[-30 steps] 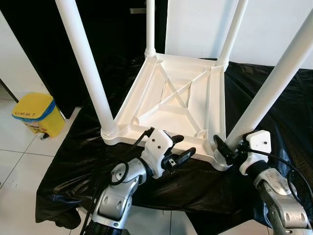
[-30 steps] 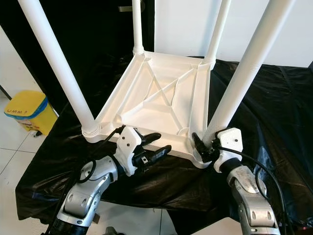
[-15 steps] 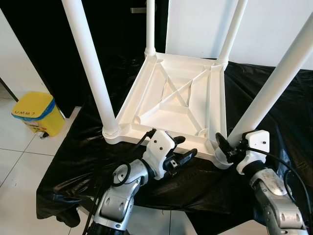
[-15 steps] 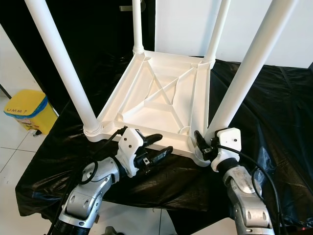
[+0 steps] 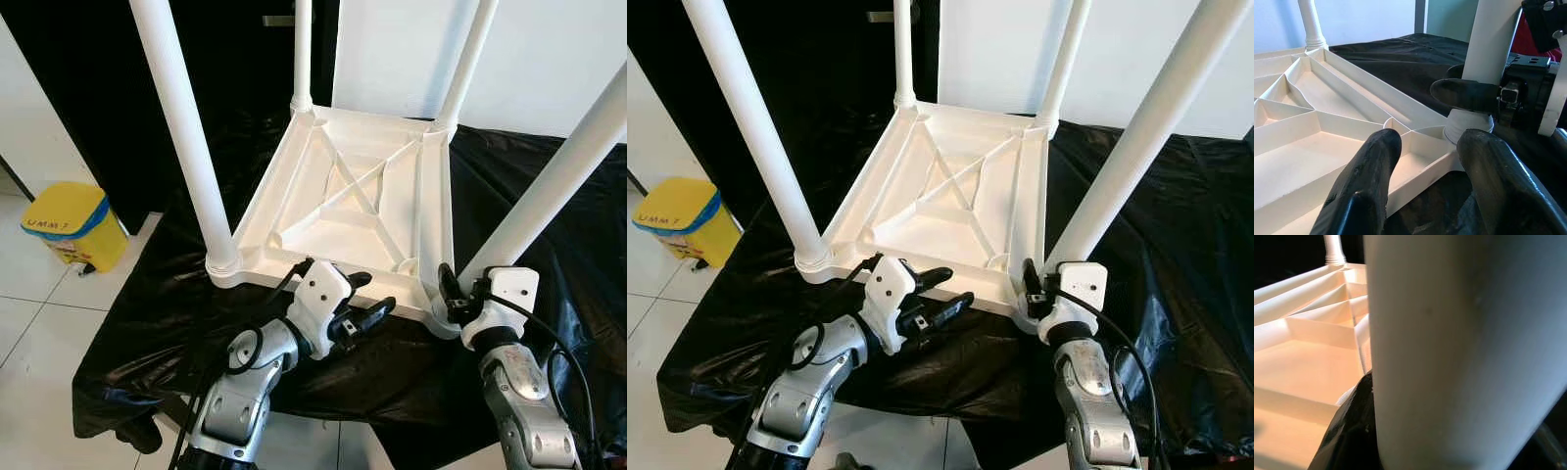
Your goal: Building children table
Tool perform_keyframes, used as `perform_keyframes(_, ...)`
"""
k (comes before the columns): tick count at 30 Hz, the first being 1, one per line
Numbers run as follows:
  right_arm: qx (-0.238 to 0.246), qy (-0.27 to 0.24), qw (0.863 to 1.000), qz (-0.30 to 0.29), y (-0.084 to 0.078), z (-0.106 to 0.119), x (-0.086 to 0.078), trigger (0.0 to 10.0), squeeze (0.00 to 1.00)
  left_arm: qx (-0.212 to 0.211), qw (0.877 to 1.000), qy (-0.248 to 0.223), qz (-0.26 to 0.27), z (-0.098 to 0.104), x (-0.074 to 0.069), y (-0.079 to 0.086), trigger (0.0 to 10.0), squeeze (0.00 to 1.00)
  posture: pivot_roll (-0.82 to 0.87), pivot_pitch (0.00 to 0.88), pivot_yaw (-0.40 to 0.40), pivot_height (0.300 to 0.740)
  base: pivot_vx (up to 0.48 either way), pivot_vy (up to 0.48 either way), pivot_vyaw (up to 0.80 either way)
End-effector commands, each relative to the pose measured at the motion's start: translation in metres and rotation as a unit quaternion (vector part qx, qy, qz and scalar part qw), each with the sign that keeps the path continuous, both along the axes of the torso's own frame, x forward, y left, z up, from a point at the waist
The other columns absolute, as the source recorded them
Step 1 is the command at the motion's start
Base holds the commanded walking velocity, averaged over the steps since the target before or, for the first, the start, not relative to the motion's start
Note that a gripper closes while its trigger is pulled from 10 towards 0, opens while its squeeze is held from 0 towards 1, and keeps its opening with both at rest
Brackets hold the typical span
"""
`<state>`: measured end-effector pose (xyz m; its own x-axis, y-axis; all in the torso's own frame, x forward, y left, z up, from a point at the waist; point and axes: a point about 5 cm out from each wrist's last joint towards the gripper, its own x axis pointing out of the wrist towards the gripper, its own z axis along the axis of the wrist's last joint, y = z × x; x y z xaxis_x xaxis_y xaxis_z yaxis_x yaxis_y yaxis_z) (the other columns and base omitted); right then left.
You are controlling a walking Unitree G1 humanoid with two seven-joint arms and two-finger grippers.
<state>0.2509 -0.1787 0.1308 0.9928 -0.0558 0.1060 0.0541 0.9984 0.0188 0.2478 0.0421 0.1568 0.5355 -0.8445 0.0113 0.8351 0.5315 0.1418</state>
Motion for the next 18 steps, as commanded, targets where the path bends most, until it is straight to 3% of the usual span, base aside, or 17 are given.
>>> perform_keyframes(1, 0.008, 0.016, 1.000, -0.010, 0.003, -0.005, -0.001, 10.0, 0.00, -0.006, 0.998, 0.001, 0.068, -0.003, 0.006, 0.002, 10.0, 0.00, -0.01, 0.038, -0.052, 0.740, 0.000, 0.000, 0.00)
perform_keyframes(8, 0.007, 0.011, 1.000, 0.002, 0.006, -0.004, 0.001, 10.0, 0.00, -0.004, 0.998, -0.002, 0.066, -0.002, 0.007, 0.002, 10.0, 0.00, -0.01, 0.034, -0.050, 0.740, 0.000, 0.000, 0.00)
perform_keyframes(9, 0.007, 0.008, 1.000, 0.005, 0.006, -0.003, 0.002, 10.0, 0.74, -0.004, 0.998, -0.002, 0.066, -0.002, 0.007, 0.002, 10.0, 0.00, -0.01, 0.033, -0.051, 0.740, 0.000, 0.000, 0.00)
perform_keyframes(10, 0.005, 0.003, 1.000, 0.015, 0.005, -0.001, 0.003, 10.0, 1.00, -0.003, 0.998, -0.003, 0.066, -0.002, 0.007, 0.001, 10.0, 0.00, -0.01, 0.034, -0.055, 0.740, 0.000, 0.000, 0.00)
perform_keyframes(14, 0.005, -0.001, 1.000, 0.025, 0.005, 0.001, 0.004, 10.0, 1.00, -0.003, 0.998, -0.003, 0.066, -0.002, 0.007, 0.001, 10.0, 0.00, -0.01, 0.034, -0.056, 0.740, 0.000, 0.000, 0.00)
perform_keyframes(18, -0.004, -0.011, 0.997, 0.081, 0.001, 0.008, 0.005, 10.0, 1.00, -0.005, 0.998, -0.001, 0.066, -0.002, 0.005, 0.001, 10.0, 0.00, -0.01, 0.039, -0.058, 0.740, 0.000, 0.000, 0.00)
